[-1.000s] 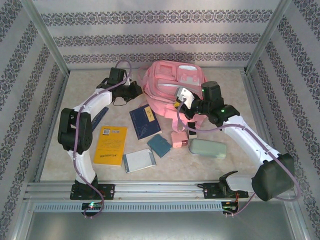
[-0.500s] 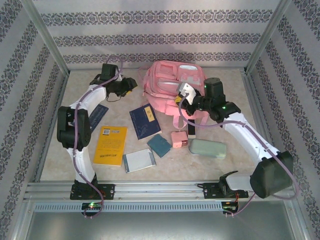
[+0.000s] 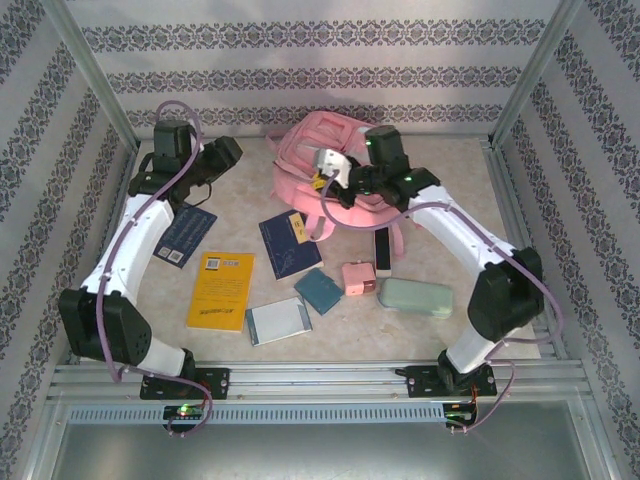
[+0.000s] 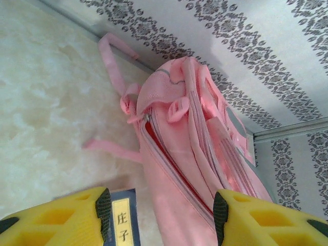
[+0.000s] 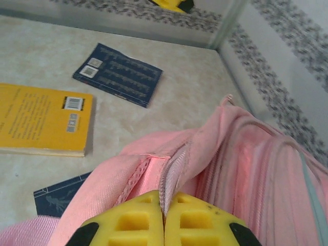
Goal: Pack the student bag
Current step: Unzip the student bag to access the book, then open the student bag at the top-center of the table.
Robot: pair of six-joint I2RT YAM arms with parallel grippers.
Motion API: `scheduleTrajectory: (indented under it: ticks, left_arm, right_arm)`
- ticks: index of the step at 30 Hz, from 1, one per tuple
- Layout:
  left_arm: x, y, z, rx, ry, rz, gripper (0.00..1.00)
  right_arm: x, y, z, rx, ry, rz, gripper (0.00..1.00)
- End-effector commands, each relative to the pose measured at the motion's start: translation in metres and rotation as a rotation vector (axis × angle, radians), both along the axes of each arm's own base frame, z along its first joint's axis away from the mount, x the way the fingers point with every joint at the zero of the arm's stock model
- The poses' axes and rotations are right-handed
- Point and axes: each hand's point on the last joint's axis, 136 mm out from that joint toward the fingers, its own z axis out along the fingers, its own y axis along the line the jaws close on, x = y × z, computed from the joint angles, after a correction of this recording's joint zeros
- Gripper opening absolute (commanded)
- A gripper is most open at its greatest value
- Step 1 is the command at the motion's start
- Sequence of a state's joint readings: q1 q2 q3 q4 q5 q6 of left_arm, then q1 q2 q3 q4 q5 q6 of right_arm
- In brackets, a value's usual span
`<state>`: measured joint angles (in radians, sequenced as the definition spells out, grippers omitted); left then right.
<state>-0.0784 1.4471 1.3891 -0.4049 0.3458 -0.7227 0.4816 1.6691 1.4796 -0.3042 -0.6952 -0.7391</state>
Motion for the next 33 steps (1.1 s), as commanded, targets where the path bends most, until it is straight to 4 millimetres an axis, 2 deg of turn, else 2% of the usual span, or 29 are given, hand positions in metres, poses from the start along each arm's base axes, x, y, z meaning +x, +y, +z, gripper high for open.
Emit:
scheduleTrajectory:
  ticks: [1,3,6,8,11,14,16,17,21,23,25,28,33]
  left_arm:
    - [-0.026,0.012,0.005,0.045,0.014,0.041,0.56]
    - [-0.036,0.017,0.013,0.082,-0.003,0.047,0.57]
    - [-0.046,0.017,0.015,0.102,-0.005,0.031,0.57]
    - [-0.049,0.013,0.009,0.097,0.002,0.008,0.57]
    - [-0.048,0.0,-0.004,0.114,0.034,-0.06,0.53]
    - [-0.046,-0.025,-0.012,0.172,0.076,-0.172,0.52]
    - [-0.046,-0.051,-0.023,0.227,0.118,-0.287,0.52]
    - [-0.047,-0.065,-0.029,0.263,0.135,-0.351,0.53]
    - [-0.061,-0.121,-0.06,0.39,0.191,-0.625,0.57]
    - [-0.066,-0.139,-0.076,0.438,0.209,-0.726,0.59]
    - [-0.067,-0.151,-0.087,0.453,0.206,-0.803,0.59]
    - [-0.07,-0.168,-0.095,0.413,0.169,-0.914,0.58]
    - [-0.084,-0.198,-0.113,0.289,0.146,-1.139,0.55]
  right_arm:
    - [-0.044,0.039,0.032,0.012,-0.151,0.248,0.0]
    - [-0.059,0.045,0.02,-0.036,-0.152,0.294,0.0]
    - [-0.08,0.042,0.003,-0.085,-0.116,0.318,0.0]
    - [-0.095,0.037,-0.013,-0.12,-0.112,0.316,0.0]
    - [-0.114,0.018,-0.048,-0.208,-0.104,0.282,0.0]
    - [-0.127,0.003,-0.064,-0.213,-0.084,0.225,0.39]
    - [-0.133,-0.003,-0.054,-0.133,-0.071,0.173,0.55]
    - [-0.136,-0.006,-0.046,-0.091,-0.064,0.162,0.58]
    - [-0.143,-0.019,-0.002,0.123,-0.001,0.08,0.58]
    - [-0.136,-0.027,0.015,0.23,0.016,-0.014,0.59]
    - [-0.122,-0.043,0.028,0.351,0.05,-0.17,0.62]
    - [-0.105,-0.07,0.034,0.456,0.163,-0.376,0.61]
    - [-0.099,-0.1,0.022,0.523,0.263,-0.516,0.6]
